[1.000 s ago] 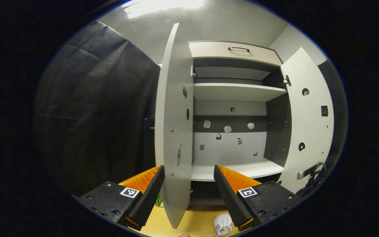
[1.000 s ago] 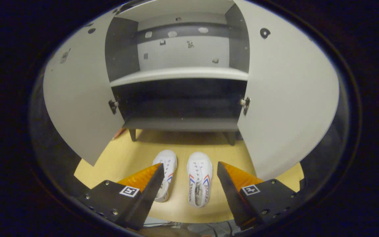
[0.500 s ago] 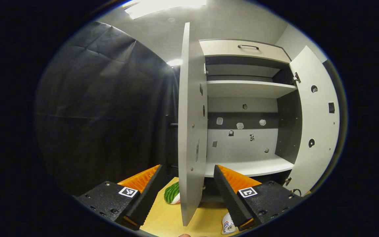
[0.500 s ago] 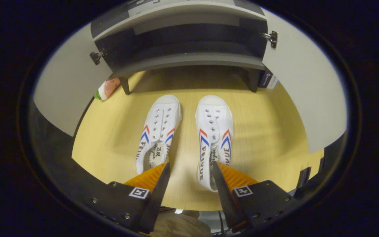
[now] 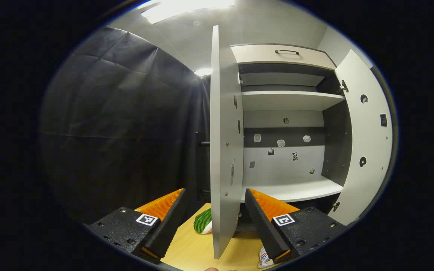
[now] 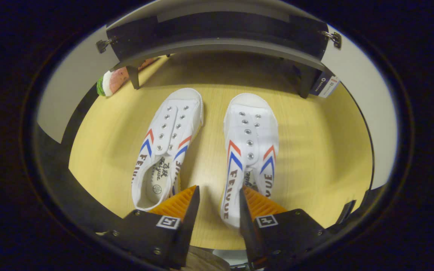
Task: Grab one shoe with the right hand and put it into the shoe cabinet, grab the other shoe with the left hand and put it into the shoe cabinet; then close the right door with the right hand and the left door with the left hand.
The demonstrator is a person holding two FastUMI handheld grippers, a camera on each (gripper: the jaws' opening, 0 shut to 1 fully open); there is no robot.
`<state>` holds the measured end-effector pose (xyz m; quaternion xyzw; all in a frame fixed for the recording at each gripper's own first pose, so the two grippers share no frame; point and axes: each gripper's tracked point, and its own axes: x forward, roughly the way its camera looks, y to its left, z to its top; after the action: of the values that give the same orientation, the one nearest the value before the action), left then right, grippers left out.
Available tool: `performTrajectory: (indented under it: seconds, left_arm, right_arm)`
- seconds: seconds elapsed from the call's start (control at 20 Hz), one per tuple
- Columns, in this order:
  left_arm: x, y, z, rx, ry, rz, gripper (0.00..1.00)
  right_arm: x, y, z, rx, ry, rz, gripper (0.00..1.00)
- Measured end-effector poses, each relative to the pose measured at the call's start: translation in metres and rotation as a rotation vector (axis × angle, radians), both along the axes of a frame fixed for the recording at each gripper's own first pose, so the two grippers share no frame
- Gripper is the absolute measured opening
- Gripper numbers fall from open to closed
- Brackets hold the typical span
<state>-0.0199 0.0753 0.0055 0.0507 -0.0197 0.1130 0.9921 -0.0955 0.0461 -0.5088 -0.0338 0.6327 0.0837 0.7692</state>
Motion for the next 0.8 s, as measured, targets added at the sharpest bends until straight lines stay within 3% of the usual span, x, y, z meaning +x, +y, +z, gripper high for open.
performTrajectory:
  seconds: [0.05,0.15,0.25,0.3,0.6,0.8]
  left_arm:
    - [0.001,0.0,0.0,-0.001,0.0,0.001,0.92]
    - [0.002,0.001,-0.002,-0.003,0.003,0.004,0.92]
    - [0.004,0.002,-0.005,-0.007,0.009,0.005,0.92]
    - [0.004,0.001,-0.006,-0.011,0.014,0.003,0.92]
    - [0.009,0.001,-0.009,-0.021,0.022,-0.01,0.95]
    - [0.012,-0.003,-0.012,-0.03,0.026,-0.034,0.95]
  right_arm:
    - [0.003,-0.011,0.007,-0.044,-0.005,0.008,0.48]
    - [0.003,-0.01,0.002,-0.034,-0.006,-0.02,0.13]
    - [0.003,-0.005,0.009,-0.004,-0.004,-0.044,0.12]
    - [0.003,-0.006,0.003,0.002,-0.009,-0.063,0.01]
    - [0.017,0.003,0.038,0.168,-0.056,-0.144,0.0]
    - [0.021,-0.006,0.04,0.16,-0.066,-0.188,0.01]
